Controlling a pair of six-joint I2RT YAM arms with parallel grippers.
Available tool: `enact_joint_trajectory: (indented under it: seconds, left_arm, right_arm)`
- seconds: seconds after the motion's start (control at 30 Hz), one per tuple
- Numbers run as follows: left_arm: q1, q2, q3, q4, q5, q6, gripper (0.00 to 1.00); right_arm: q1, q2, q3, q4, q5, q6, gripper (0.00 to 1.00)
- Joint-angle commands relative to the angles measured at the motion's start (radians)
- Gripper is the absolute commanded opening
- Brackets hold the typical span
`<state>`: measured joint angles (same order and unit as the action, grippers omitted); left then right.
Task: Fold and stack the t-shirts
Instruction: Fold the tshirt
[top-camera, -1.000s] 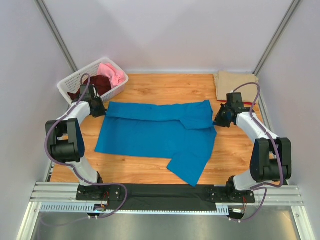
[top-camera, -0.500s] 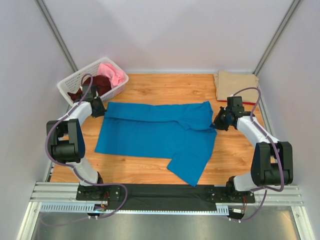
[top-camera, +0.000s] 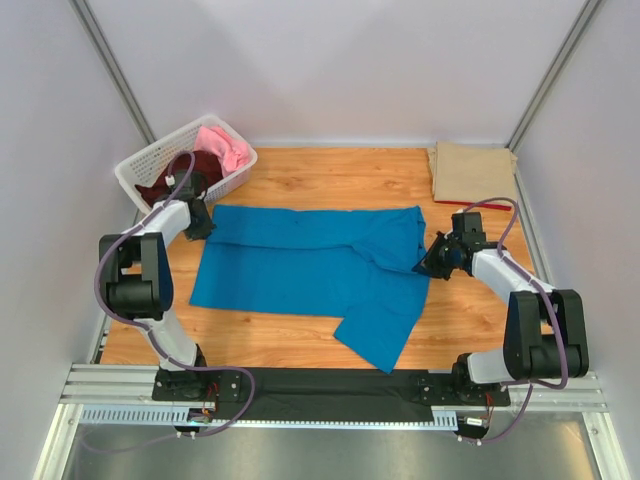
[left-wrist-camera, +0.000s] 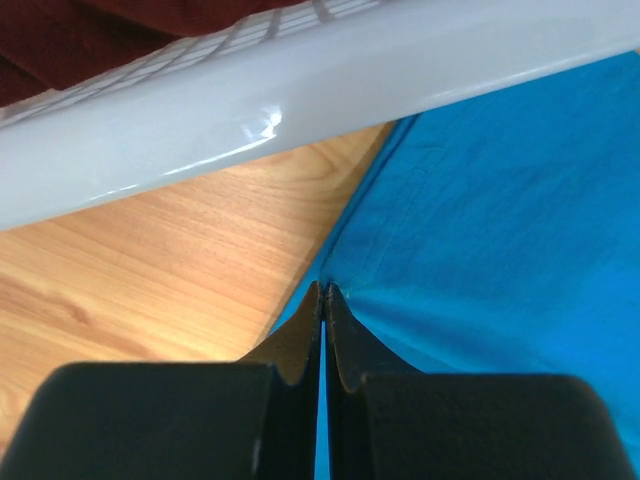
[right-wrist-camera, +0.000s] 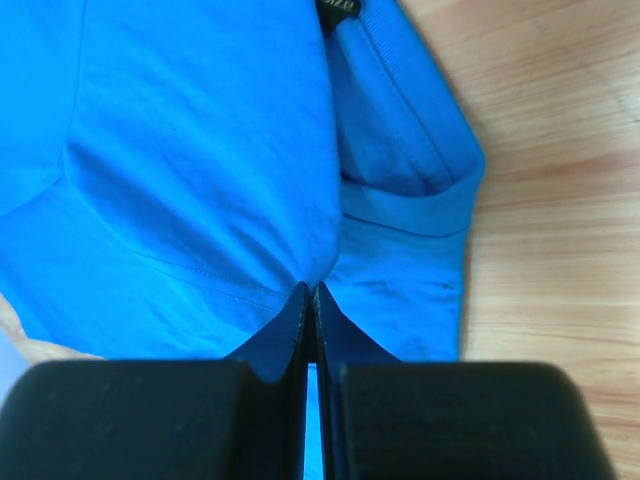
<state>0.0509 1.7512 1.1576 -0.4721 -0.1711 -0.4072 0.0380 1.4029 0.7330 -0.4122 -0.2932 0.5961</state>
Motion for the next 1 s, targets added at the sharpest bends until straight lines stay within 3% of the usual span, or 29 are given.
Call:
enact_joint_trajectory:
  seconds: [0.0, 0.07, 0.1, 0.13, 0.2, 0.37, 0.5, 0.63, 0.73, 0.97]
  left_arm:
    - [-0.002, 0.007, 0.05, -0.042, -0.067, -0.016, 0.01]
    - [-0.008, 0.01, 0.06, -0.06, -0.094, -0.025, 0.11]
    - [-0.009, 0.011, 0.071, -0.089, -0.108, -0.027, 0.24]
    - [-0.011, 0.011, 0.085, -0.112, -0.125, -0.031, 0.29]
    - [-0.016, 0.005, 0.117, -0.161, -0.174, -0.044, 0.36]
    - [-0.031, -0.082, 0.1, -0.177, -0.185, -0.073, 0.38]
    - [-0.04, -0.169, 0.001, -0.033, 0.022, -0.1, 0.39]
    - [-0.048, -0.176, -0.107, 0.059, 0.165, -0.209, 0.4]
    - [-0.089, -0.174, -0.179, 0.079, 0.16, -0.245, 0.4]
    - [-0.135, -0.153, -0.289, 0.02, 0.042, -0.332, 0.38]
  right_arm:
    - [-0.001, 0.007, -0.014, 0.082, -0.076, 0.056, 0.02]
    - [-0.001, 0.008, -0.015, 0.07, -0.063, 0.068, 0.02]
    - [-0.001, 0.008, -0.011, 0.05, -0.049, 0.073, 0.02]
    - [-0.001, 0.005, -0.004, 0.038, -0.032, 0.074, 0.04]
    - [-0.001, -0.001, 0.023, -0.028, 0.038, 0.076, 0.16]
    - [0.014, -0.059, 0.091, -0.135, 0.162, 0.051, 0.33]
    - [0.065, -0.076, 0.135, -0.14, 0.195, 0.044, 0.36]
    - [0.08, 0.017, 0.137, -0.067, 0.126, 0.082, 0.36]
    - [0.083, 0.071, 0.106, -0.016, 0.098, 0.093, 0.35]
    - [0.071, 0.129, 0.057, -0.052, 0.291, 0.08, 0.33]
